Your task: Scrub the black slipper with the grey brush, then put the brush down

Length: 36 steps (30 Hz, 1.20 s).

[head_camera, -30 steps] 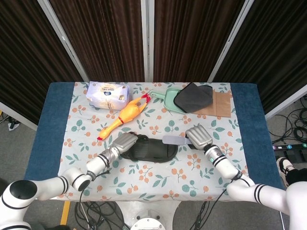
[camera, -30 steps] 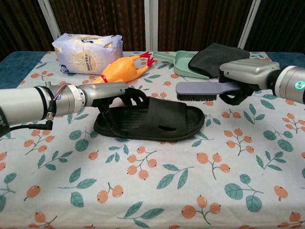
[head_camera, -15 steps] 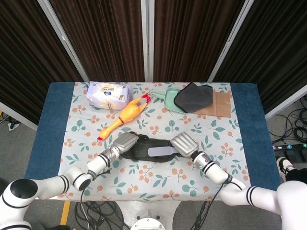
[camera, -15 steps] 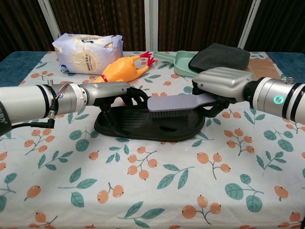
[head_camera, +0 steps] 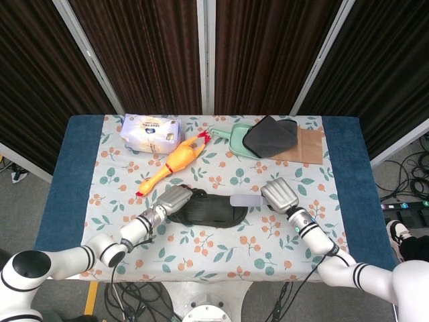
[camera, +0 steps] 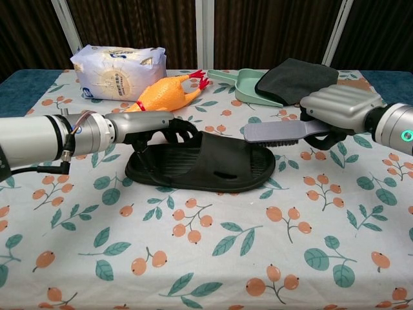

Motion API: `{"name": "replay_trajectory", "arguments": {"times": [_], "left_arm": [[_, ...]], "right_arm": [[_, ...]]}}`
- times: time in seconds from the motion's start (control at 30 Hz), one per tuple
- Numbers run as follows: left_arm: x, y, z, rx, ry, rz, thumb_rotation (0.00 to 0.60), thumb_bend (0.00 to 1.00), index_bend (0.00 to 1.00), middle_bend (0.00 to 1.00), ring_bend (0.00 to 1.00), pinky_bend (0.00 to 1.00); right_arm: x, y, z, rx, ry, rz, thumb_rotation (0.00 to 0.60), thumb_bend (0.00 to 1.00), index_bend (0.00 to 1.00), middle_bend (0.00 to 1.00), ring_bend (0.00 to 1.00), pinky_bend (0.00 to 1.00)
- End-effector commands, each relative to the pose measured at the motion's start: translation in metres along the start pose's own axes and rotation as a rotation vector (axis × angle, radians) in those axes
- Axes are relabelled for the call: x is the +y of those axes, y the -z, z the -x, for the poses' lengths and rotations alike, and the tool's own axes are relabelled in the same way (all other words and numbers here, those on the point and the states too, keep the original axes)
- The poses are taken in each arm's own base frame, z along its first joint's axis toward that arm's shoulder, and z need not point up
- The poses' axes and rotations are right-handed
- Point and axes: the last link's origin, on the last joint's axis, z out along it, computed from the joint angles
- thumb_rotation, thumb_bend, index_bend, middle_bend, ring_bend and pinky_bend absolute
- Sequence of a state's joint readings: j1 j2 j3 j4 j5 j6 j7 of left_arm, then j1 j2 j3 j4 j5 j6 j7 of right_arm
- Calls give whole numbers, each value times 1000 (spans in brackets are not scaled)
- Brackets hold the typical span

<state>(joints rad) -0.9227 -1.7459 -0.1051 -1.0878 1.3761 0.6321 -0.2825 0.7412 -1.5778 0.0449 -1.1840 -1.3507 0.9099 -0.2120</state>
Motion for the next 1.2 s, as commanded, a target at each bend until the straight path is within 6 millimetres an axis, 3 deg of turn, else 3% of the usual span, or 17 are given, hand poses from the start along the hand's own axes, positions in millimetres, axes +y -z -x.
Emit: {"name": "replay_trajectory", "arguments": {"times": [0.03, 0.13, 0.3, 0.47, 0.73, 1.03, 1.1, 1.2], "left_arm": [[1, 0, -1, -3, -7, 2, 600, 52, 413, 501, 360, 228], [2, -1, -1, -5, -7, 2, 600, 52, 413, 501, 360, 228], [2, -1, -2, -7, -7, 0, 600, 52, 413, 501, 361, 228], [0, 0, -2, -5, -1, -5, 600, 52, 413, 501, 361, 228], [-1, 1, -2, -2, 2, -7, 600, 53, 413, 502, 360, 228], [5, 2, -4, 11, -4, 16, 600, 54, 398, 498, 358, 227], [7, 6, -5, 16, -11, 27, 600, 56, 332, 452, 319, 226], [10, 11, -9, 36, -10, 45, 600, 57, 166, 217, 148, 219]], "right_arm": [[-1, 13, -16, 62, -60, -37, 600, 477, 1000, 1000, 1000, 1000], [-17, 7, -22, 74, -78, -95, 600, 477, 1000, 1000, 1000, 1000], [-50, -18, -14, 35, -85, -160, 600, 477, 1000, 1000, 1000, 1000], [-60, -35, 1, -11, -11, -156, 600, 477, 1000, 1000, 1000, 1000], [-12, -23, 14, -38, 36, -9, 600, 477, 1000, 1000, 1000, 1000], [22, 20, -13, 75, -58, 19, 600, 478, 1000, 1000, 1000, 1000], [35, 28, -17, 77, -79, 62, 600, 477, 1000, 1000, 1000, 1000], [58, 35, -17, 56, -93, 140, 600, 478, 1000, 1000, 1000, 1000]]}}
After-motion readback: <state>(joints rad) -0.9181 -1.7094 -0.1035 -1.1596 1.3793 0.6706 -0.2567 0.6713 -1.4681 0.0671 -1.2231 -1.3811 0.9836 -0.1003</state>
